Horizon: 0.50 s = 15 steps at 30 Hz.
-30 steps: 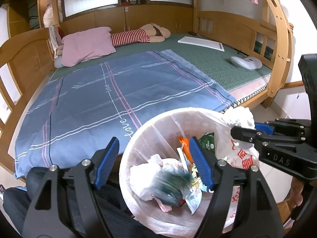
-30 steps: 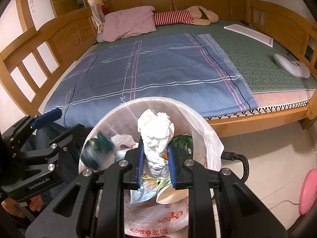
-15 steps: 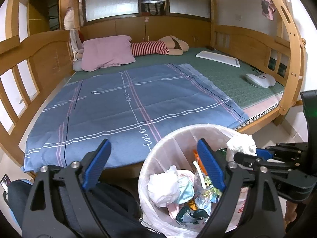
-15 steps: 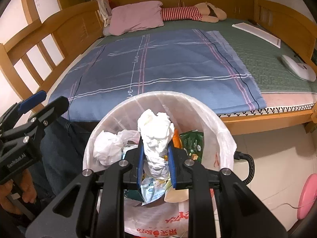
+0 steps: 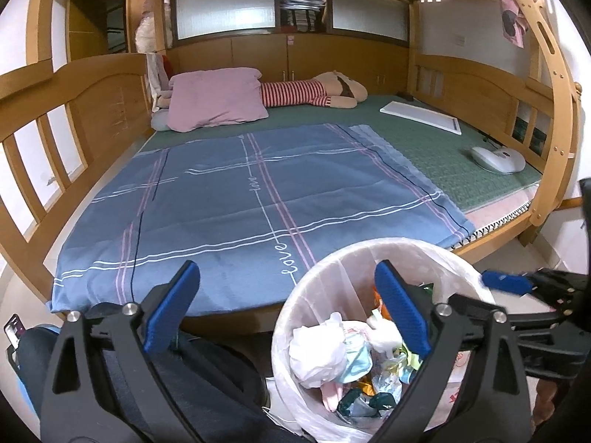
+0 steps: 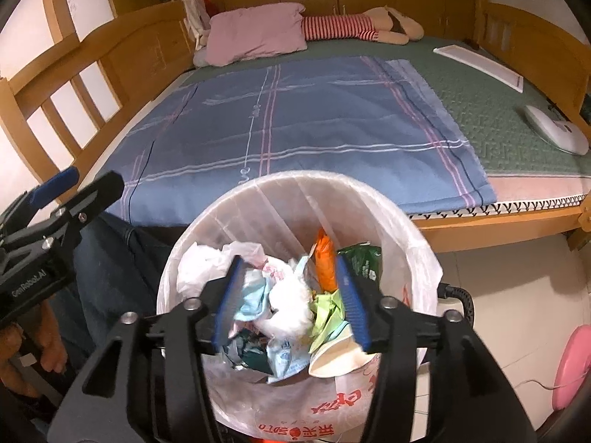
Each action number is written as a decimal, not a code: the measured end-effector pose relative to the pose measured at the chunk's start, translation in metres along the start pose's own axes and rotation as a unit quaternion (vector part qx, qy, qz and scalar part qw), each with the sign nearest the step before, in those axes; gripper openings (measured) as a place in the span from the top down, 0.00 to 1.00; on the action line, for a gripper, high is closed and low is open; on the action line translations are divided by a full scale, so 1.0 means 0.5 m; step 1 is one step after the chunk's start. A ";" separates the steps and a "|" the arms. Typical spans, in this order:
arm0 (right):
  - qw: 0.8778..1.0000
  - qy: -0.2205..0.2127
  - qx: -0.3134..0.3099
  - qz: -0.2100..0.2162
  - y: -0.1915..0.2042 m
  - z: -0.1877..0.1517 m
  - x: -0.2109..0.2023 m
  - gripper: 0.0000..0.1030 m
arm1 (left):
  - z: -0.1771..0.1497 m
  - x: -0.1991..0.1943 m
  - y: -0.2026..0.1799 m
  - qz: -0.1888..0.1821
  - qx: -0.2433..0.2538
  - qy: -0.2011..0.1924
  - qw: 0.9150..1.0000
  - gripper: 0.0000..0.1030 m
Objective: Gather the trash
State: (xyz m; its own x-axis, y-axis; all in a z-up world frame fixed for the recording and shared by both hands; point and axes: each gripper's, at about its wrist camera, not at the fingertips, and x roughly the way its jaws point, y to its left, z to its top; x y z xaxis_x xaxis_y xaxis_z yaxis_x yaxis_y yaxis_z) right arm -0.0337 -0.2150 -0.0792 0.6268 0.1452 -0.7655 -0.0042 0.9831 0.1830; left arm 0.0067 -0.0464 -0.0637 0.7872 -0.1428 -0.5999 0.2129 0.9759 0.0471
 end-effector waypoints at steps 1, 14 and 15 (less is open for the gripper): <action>1.000 -0.021 0.002 -0.004 0.002 0.003 -0.016 0.32 | 0.002 -0.003 0.002 0.003 0.000 0.000 1.000 0.06; 0.989 -0.129 -0.038 -0.057 0.063 0.016 -0.130 0.03 | 0.043 -0.117 0.025 0.029 -0.029 -0.035 0.999 0.03; 0.989 -0.131 -0.041 -0.062 0.062 0.016 -0.134 0.03 | 0.043 -0.120 0.025 0.028 -0.030 -0.035 0.999 0.03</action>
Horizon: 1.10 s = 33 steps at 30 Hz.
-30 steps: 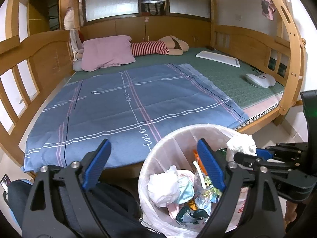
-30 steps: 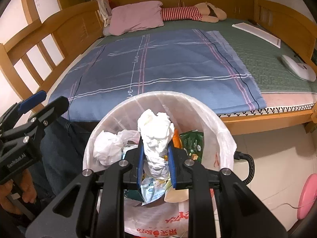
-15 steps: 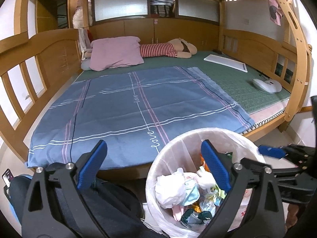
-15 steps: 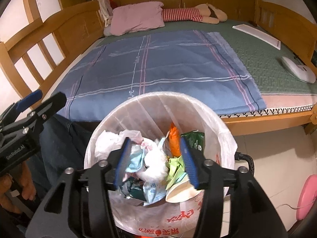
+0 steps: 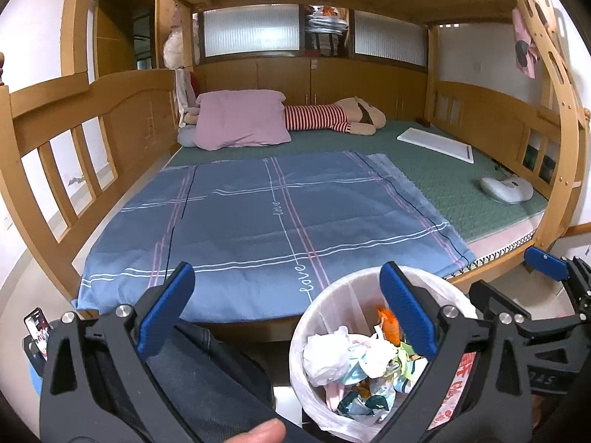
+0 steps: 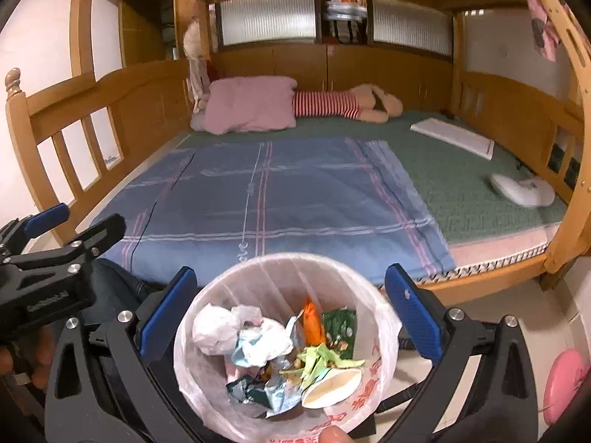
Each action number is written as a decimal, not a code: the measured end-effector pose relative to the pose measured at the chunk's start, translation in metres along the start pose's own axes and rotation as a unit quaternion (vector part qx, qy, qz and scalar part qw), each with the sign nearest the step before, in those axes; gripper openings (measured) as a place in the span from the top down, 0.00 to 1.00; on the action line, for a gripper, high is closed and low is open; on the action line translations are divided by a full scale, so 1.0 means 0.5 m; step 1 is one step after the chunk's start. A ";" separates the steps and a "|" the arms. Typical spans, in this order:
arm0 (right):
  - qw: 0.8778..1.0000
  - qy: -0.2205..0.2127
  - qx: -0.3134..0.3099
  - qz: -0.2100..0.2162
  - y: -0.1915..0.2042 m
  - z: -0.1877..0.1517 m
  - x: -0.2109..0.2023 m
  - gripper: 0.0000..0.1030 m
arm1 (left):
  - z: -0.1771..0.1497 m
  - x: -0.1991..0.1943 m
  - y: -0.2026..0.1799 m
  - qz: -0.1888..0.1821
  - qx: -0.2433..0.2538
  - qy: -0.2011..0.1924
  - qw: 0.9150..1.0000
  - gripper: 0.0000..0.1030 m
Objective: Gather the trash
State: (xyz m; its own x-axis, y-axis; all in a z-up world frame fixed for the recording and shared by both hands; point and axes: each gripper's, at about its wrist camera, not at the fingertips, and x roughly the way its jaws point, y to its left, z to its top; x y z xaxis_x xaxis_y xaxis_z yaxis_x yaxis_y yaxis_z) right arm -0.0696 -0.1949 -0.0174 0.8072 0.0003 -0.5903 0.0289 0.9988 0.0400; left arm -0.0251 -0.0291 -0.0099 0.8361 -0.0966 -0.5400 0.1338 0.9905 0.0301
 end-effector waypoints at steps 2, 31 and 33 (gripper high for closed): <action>1.000 -0.006 -0.004 -0.007 0.005 0.002 -0.003 0.03 | -0.001 -0.002 -0.002 0.000 0.001 0.000 1.000 0.03; 1.000 0.003 -0.003 -0.015 0.002 0.007 0.000 0.03 | -0.011 0.004 -0.022 -0.001 0.006 0.009 1.000 0.03; 1.000 0.003 -0.002 -0.016 0.001 0.007 0.001 0.03 | -0.011 0.005 -0.022 -0.001 0.006 0.010 1.000 0.03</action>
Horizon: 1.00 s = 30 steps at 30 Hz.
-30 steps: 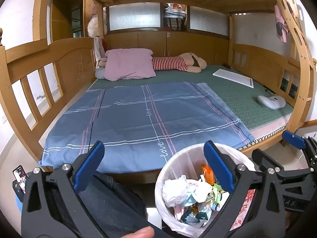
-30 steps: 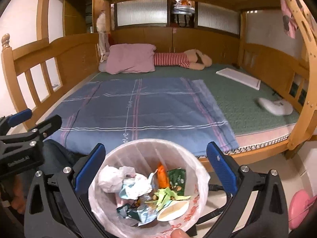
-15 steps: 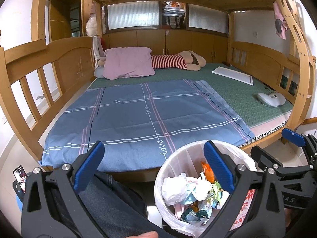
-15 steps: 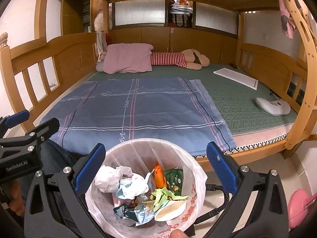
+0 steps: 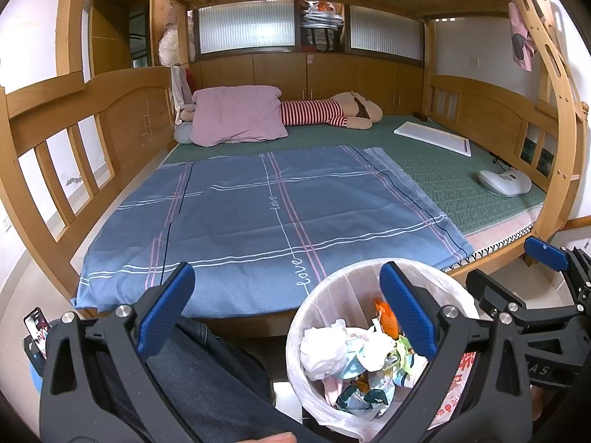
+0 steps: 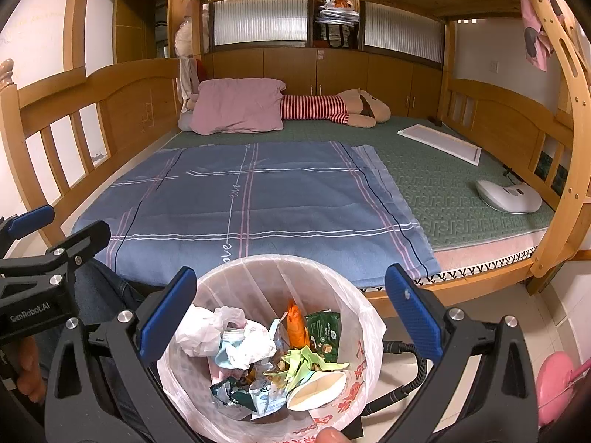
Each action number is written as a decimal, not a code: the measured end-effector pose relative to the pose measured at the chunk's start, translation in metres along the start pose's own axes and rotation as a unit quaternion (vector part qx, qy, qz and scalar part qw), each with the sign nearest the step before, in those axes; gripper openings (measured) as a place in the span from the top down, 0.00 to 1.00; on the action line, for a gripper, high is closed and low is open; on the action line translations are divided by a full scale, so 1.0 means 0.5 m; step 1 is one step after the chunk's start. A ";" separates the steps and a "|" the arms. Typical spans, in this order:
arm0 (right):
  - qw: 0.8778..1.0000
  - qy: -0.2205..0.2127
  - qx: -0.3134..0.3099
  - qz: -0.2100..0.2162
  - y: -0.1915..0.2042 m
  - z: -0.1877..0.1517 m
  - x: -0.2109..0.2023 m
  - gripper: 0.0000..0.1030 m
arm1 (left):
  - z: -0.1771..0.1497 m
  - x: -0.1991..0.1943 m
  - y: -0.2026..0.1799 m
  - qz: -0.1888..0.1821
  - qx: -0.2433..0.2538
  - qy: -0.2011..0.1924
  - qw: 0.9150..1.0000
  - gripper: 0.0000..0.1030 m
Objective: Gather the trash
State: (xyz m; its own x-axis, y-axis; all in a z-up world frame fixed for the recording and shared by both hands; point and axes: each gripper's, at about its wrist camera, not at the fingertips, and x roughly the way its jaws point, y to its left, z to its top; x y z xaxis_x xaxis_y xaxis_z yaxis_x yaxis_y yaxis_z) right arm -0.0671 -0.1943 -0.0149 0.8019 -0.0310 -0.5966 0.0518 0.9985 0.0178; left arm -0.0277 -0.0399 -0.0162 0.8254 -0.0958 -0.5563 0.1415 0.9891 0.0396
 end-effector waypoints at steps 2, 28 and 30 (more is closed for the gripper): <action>1.000 0.001 0.001 0.000 0.000 0.000 0.000 0.03 | -0.001 0.000 -0.002 0.000 0.000 0.001 1.000 0.03; 1.000 0.005 0.004 0.000 -0.005 -0.003 0.004 0.03 | -0.009 0.005 -0.006 -0.004 0.002 0.007 1.000 0.03; 1.000 0.005 0.004 0.000 -0.005 -0.004 0.004 0.03 | -0.009 0.003 -0.006 -0.006 0.002 0.006 1.000 0.03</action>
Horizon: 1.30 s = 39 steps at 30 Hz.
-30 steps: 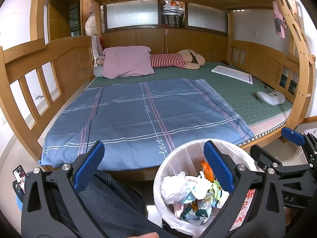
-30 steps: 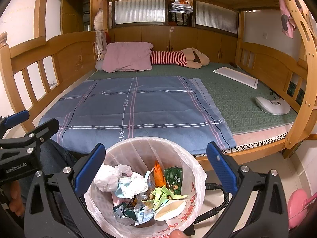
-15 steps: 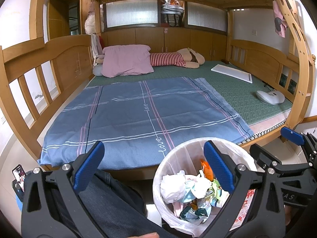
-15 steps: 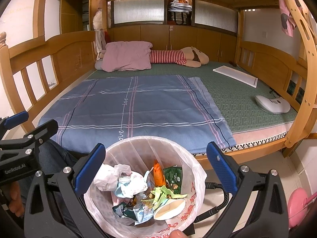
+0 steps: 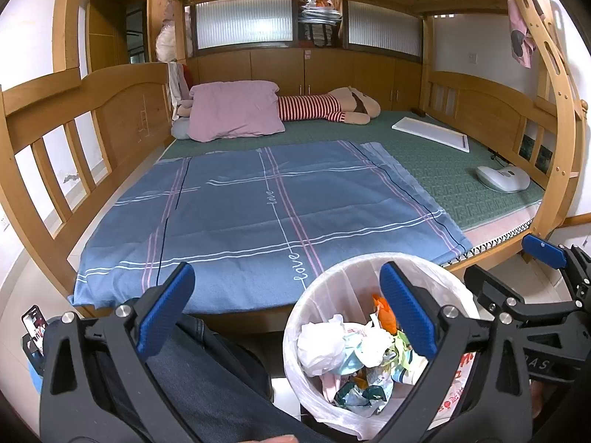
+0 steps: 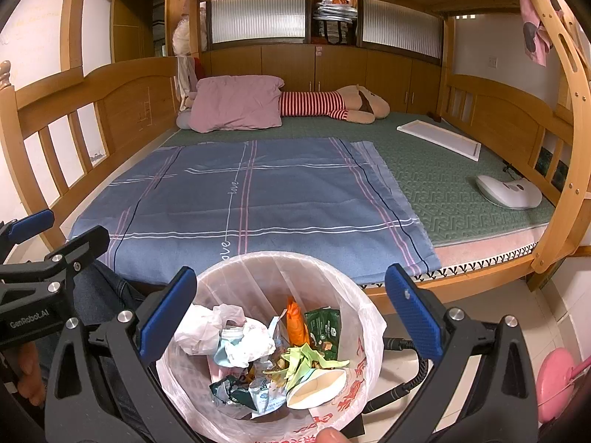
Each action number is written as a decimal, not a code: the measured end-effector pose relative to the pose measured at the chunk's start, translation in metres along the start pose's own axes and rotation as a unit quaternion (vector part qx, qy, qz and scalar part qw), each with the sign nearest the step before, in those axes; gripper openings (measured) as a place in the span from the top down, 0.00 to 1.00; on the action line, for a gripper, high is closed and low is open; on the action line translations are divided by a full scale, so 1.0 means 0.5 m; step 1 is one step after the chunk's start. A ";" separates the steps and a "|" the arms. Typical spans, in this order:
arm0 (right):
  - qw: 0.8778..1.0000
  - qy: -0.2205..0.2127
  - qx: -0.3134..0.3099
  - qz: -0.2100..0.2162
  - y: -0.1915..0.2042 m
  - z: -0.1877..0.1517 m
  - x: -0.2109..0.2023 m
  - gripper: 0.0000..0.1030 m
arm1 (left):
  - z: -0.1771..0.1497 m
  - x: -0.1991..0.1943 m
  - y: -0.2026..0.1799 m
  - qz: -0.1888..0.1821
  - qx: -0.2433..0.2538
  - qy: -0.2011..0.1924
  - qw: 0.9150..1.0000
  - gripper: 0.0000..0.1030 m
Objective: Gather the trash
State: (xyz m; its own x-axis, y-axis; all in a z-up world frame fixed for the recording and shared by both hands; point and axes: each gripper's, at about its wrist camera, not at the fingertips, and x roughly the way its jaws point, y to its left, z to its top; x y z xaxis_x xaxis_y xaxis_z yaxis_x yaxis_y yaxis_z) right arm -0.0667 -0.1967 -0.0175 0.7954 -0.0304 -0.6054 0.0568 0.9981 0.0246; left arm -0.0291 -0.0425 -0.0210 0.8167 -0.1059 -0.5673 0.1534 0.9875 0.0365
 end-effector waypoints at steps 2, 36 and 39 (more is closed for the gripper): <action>1.000 0.000 0.000 0.000 0.000 0.001 0.001 0.03 | -0.001 0.000 0.000 -0.001 0.001 -0.002 1.000 0.03; 1.000 -0.001 0.006 0.000 -0.010 -0.013 0.004 0.03 | -0.015 0.020 -0.005 0.003 0.012 0.033 0.999 0.03; 1.000 -0.001 0.006 0.000 -0.009 -0.010 0.004 0.03 | -0.017 0.024 -0.008 0.002 0.013 0.038 0.999 0.03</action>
State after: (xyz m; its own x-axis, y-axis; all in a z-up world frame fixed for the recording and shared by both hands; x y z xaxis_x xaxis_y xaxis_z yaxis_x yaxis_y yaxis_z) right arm -0.0684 -0.2009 -0.0229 0.7967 -0.0301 -0.6036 0.0640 0.9973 0.0347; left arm -0.0244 -0.0466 -0.0350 0.7723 -0.0914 -0.6286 0.1655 0.9844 0.0602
